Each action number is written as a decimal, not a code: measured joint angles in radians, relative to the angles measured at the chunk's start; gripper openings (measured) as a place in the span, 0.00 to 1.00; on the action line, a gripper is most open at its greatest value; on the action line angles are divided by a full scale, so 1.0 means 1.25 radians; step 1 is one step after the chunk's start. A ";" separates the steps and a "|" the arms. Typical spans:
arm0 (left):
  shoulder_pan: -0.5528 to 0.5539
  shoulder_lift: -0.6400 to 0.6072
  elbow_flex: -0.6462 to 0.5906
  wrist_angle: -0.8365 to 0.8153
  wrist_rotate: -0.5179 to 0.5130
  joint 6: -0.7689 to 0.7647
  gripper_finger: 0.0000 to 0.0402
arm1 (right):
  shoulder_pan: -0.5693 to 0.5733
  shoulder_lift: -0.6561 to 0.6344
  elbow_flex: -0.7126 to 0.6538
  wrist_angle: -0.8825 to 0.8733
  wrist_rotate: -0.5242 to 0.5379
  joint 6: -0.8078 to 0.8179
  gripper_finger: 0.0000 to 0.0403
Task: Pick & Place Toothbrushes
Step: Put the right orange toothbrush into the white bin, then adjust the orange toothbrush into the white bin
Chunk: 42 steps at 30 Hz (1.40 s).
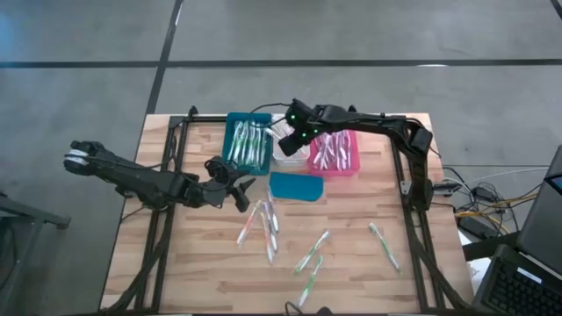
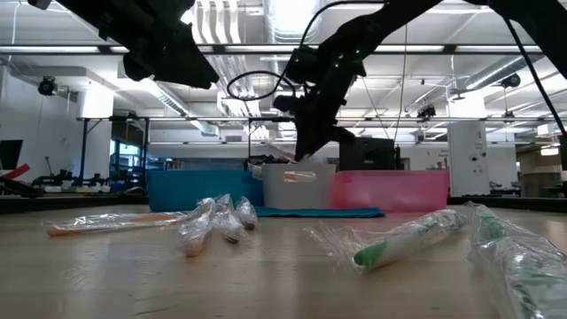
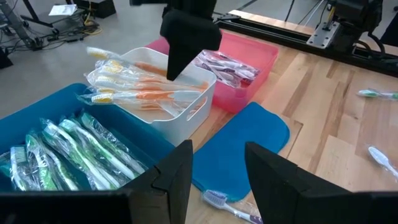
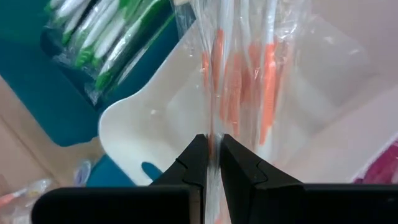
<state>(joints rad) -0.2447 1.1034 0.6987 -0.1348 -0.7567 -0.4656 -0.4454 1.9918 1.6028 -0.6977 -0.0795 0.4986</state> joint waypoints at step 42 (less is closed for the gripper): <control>0.000 0.000 0.000 0.000 -0.001 -0.001 0.38 | -0.031 0.012 0.009 -0.007 -0.045 -0.013 0.40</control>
<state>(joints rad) -0.2443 1.1034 0.6987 -0.1353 -0.7574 -0.4671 -0.4835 2.0071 1.6138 -0.7059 -0.1362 0.4827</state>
